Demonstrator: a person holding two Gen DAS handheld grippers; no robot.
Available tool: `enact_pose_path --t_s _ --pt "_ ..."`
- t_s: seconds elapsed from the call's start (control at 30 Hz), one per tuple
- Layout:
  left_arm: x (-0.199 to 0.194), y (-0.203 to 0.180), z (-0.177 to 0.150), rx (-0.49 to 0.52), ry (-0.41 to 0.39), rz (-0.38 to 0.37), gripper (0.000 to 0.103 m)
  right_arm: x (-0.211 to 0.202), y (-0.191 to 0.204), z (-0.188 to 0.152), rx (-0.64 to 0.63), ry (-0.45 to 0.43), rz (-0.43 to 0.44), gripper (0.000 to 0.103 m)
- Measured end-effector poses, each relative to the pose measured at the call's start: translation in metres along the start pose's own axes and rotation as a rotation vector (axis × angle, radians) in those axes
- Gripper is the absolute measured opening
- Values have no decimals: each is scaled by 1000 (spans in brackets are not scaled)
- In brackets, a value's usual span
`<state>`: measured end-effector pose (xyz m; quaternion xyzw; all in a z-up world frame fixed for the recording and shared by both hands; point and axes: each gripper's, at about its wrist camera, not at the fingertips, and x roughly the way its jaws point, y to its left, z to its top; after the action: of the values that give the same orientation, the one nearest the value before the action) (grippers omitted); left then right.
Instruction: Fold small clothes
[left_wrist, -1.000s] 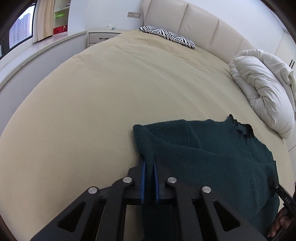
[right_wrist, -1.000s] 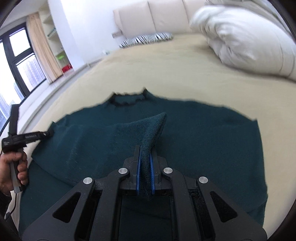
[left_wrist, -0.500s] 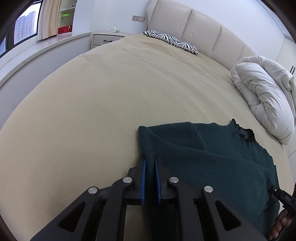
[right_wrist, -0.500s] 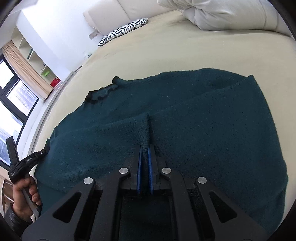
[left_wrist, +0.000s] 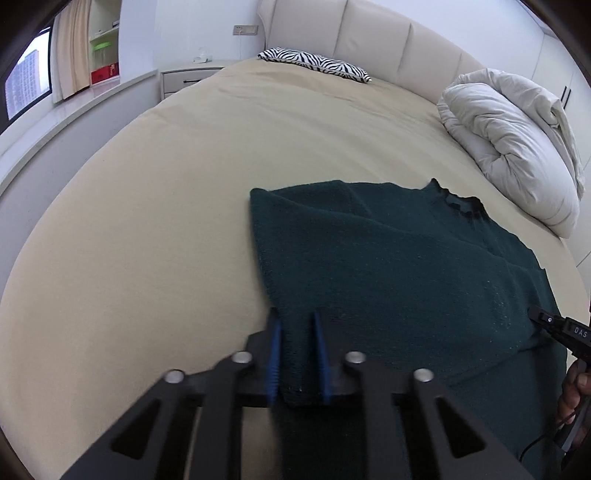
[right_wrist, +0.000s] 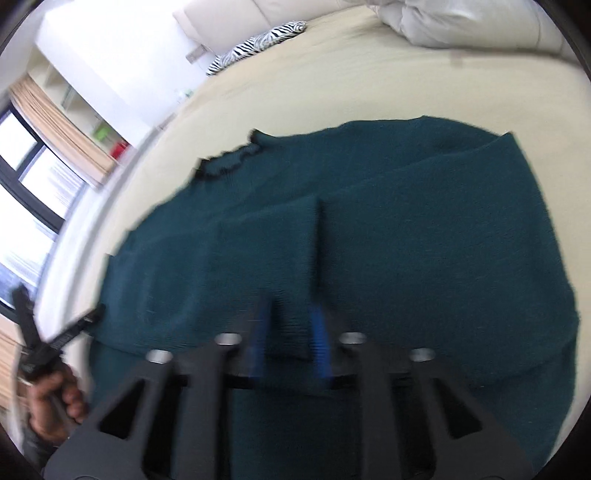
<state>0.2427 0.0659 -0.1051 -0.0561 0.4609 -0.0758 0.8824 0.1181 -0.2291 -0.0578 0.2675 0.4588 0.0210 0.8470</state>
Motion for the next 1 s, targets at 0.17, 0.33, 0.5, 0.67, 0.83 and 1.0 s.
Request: enact_pose_path --t_s 0.17,0.33,0.5,0.67,0.83,1.0 --pt "-3 5 1 13 -4 -3 9 -14 2 -3 13 -15 2 6" --pt "3 1 -3 57 -13 31 10 0 -16 -13 54 -10 38 5" --pt "-2 5 -3 49 -35 33 18 -3 -14 -11 46 -7 40 7" --pt "-24 12 -5 10 -82 78 39 -27 -14 -10 87 -19 12 17" --pt "-39 14 -23 9 -74 67 51 -45 -4 -18 30 -64 6 38" --pt "-68 22 -58 -13 -33 17 67 -42 -14 -35 6 -46 -19 67"
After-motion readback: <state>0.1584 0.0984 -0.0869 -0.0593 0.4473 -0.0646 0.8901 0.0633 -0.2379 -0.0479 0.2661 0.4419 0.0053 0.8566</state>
